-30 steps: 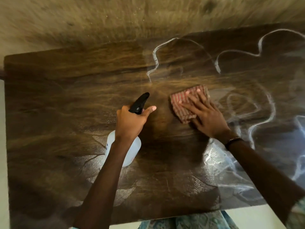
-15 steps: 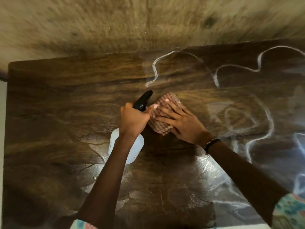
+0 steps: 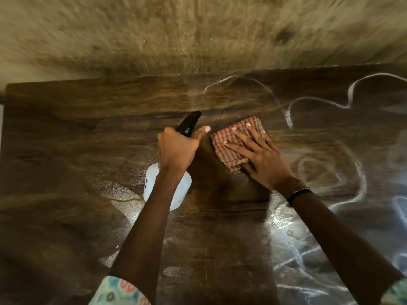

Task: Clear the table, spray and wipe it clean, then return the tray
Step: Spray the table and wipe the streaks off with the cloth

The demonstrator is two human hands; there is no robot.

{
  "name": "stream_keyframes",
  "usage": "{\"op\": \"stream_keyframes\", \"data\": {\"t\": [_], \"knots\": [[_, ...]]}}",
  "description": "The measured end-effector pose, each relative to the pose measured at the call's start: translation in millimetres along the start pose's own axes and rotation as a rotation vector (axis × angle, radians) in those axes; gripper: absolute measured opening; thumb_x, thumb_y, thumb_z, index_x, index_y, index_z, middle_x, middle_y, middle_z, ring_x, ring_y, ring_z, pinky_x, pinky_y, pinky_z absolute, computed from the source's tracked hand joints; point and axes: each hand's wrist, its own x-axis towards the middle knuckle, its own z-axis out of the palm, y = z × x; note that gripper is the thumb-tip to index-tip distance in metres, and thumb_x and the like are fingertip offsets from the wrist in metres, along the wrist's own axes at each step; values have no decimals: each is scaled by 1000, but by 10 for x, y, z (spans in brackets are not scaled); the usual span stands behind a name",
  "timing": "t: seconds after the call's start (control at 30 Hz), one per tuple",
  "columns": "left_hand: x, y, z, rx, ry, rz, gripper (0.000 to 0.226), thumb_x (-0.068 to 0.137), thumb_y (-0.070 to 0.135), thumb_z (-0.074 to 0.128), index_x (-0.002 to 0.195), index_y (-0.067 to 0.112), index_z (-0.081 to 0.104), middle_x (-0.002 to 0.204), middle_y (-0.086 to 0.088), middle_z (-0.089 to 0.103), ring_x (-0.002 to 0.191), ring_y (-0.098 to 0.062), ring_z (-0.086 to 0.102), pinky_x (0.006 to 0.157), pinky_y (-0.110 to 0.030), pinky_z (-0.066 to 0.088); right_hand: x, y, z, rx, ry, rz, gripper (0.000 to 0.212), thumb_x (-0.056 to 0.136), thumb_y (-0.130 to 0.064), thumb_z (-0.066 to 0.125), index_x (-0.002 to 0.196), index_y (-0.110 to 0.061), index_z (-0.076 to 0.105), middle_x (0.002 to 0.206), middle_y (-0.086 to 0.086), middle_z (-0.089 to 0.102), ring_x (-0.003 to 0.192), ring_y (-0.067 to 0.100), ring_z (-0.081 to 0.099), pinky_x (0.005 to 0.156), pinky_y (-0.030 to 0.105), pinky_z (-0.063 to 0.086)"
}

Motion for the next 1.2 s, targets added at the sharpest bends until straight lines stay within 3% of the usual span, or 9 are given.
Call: {"op": "stream_keyframes", "data": {"t": [0.1,0.27,0.4,0.63,0.8,0.9,1.0,1.07,1.2], "knots": [[74,-37,-6,12,34,-37,63,65,54,79,99,8,52,97,-7,59,88,-22,62,72,-35,52,109,119,-38,17,1,52,60,88,-42,35,147,-35,27,158,1,23,147,28,12,116,52,21],[79,-24,-72,-50,-39,-23,67,72,44,78,118,5,49,80,16,36,97,-21,62,86,-35,52,674,322,-157,106,28,189,61,91,-37,41,149,-35,24,160,1,14,148,32,1,117,56,9],[126,-133,-110,-105,-59,-62,71,59,60,75,106,17,44,101,0,57,97,-22,65,75,-29,45,1372,112,-215,120,13,329,61,95,-35,47,150,-38,20,162,-3,3,147,32,-8,116,56,-1],[195,-269,-182,-84,-8,-47,121,26,94,56,111,8,55,105,-13,65,94,-24,66,77,-30,48,1760,-607,-153,29,-66,25,61,95,-32,47,150,-36,20,162,2,3,147,32,-8,116,54,-4],[266,-285,-235,-124,-21,-87,93,51,72,73,111,4,55,109,-11,63,97,-20,63,71,-21,44,1015,-357,29,-33,-50,-191,60,85,-32,44,144,-25,39,156,7,29,146,34,14,115,59,15],[307,-355,-267,-135,-37,-76,87,52,74,72,106,7,60,101,-14,67,89,-19,67,59,-12,38,830,46,-120,-18,-60,-36,61,86,-39,36,147,-36,28,160,0,18,148,30,6,112,66,9],[306,-418,-282,-128,-54,-74,71,55,69,74,96,14,53,102,-14,66,93,-21,66,71,-22,45,1138,152,-237,18,3,197,61,93,-33,46,149,-38,22,161,0,10,148,32,-1,114,60,-3],[265,-434,-321,-143,-61,-38,79,47,76,68,94,15,53,101,-13,67,94,-23,66,76,-29,49,1522,-5,-262,38,26,326,63,94,-34,48,150,-38,20,162,0,5,147,34,-5,116,55,-7],[221,-497,-393,-113,-63,8,74,58,67,71,94,3,64,87,-12,70,84,-23,68,66,-23,46,1968,-547,-157,-19,-8,244,60,96,-41,41,151,-37,18,162,2,5,147,34,-6,116,52,-9]]}}
